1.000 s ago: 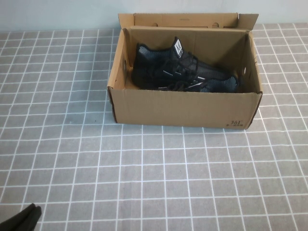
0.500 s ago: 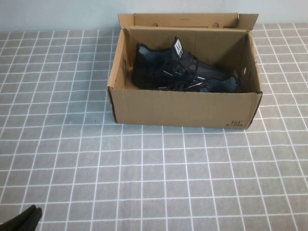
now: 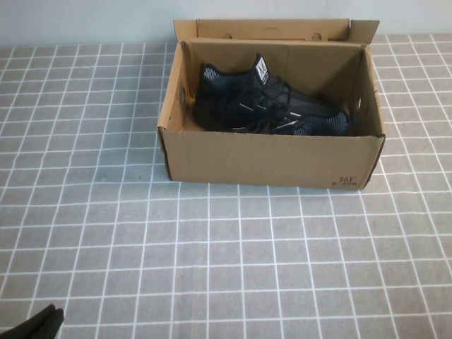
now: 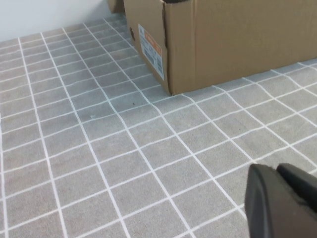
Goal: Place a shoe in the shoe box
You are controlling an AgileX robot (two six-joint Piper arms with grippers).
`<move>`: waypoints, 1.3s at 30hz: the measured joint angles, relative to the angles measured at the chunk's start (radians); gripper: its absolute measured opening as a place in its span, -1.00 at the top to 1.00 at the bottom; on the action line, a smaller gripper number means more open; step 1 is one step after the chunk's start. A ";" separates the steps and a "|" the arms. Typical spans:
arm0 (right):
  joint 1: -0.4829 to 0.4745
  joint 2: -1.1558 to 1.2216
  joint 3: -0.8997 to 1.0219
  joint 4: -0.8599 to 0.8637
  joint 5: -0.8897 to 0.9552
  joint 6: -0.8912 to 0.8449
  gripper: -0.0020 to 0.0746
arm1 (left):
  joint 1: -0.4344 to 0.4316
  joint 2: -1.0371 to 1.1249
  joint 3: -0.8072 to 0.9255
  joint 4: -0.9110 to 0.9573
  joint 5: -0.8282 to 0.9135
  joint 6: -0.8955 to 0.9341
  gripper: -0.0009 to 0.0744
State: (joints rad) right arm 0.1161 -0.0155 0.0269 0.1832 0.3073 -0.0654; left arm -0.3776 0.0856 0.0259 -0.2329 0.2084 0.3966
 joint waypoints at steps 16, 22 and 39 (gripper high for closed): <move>-0.009 0.000 0.000 0.013 0.029 -0.071 0.99 | 0.000 0.000 0.000 0.000 0.008 0.000 0.98; -0.009 0.000 0.000 0.015 0.029 -0.071 0.99 | 0.000 0.000 0.000 0.000 0.008 0.000 0.98; -0.009 0.000 0.000 0.015 0.030 -0.071 0.99 | 0.124 -0.028 0.000 0.041 -0.057 -0.111 0.98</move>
State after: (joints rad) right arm 0.1067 -0.0155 0.0269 0.1978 0.3375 -0.1368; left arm -0.2534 0.0579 0.0259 -0.1919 0.1517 0.2851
